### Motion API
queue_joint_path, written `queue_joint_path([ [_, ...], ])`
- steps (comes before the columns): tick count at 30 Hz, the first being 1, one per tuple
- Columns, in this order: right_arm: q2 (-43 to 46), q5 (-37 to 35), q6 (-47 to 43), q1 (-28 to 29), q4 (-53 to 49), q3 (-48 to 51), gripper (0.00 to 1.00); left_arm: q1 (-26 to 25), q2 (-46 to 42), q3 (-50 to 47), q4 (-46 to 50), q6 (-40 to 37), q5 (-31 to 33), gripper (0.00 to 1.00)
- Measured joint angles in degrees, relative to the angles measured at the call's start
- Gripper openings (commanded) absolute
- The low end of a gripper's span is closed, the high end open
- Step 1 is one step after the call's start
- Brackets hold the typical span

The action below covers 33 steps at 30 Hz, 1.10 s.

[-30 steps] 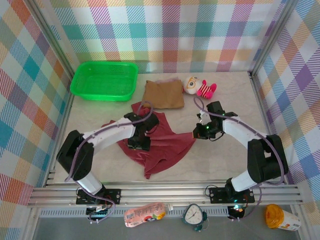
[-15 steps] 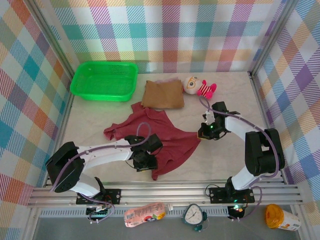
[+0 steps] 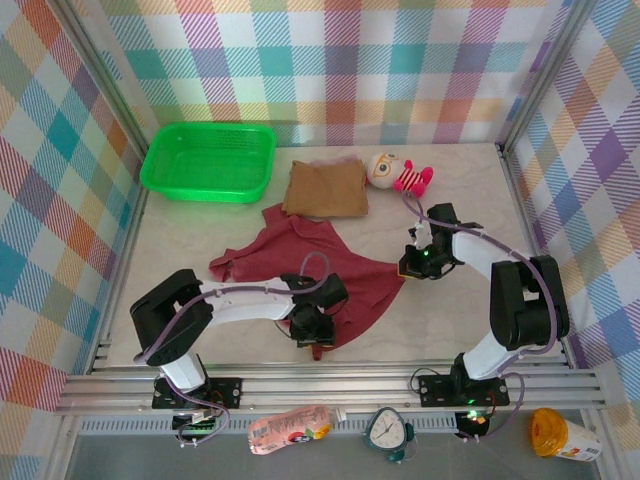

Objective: Fold and stack the tank tops

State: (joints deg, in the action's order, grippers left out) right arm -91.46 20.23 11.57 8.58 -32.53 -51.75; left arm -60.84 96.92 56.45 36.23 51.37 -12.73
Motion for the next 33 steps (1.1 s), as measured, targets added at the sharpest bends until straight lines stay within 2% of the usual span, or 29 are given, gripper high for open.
queue_joint_path([
  [2, 0.0, 0.0, 0.0, 0.0, 0.0, 0.0, 0.0, -0.2, 0.8, 2.8, 2.4, -1.4, 1.0, 0.12],
  [7, 0.0, 0.0, 0.0, -0.5, 0.0, 0.0, 0.0, -0.3, 0.9, 10.2, 12.1, -5.3, 5.2, 0.03],
  [11, 0.8, 0.2, -0.3, -1.7, -0.1, 0.0, 0.0, -0.1, 0.7, 16.3, 22.9, -8.9, 9.7, 0.02],
  [16, 6.0, 2.9, -0.4, -2.5, -0.7, -2.4, 0.0, 1.4, 0.0, 25.0, 39.2, -13.8, 18.5, 0.02],
  [20, 10.8, 7.1, -0.2, -2.5, 0.1, -9.5, 0.0, 5.7, -1.0, 37.6, 49.3, -19.3, 27.5, 0.02],
  [26, 14.5, 10.1, 1.3, -2.8, 1.7, -24.2, 0.0, 12.5, -0.4, 65.1, 54.1, -30.4, 38.8, 0.02],
  [29, 16.0, 9.9, 1.5, -3.5, 3.0, -30.6, 0.0, 13.1, 0.1, 77.0, 54.2, -37.2, 41.8, 0.03],
  [33, 18.2, 8.0, 1.3, -5.2, 3.4, -38.3, 0.0, 13.1, 0.1, 84.7, 55.3, -46.1, 45.5, 0.03],
])
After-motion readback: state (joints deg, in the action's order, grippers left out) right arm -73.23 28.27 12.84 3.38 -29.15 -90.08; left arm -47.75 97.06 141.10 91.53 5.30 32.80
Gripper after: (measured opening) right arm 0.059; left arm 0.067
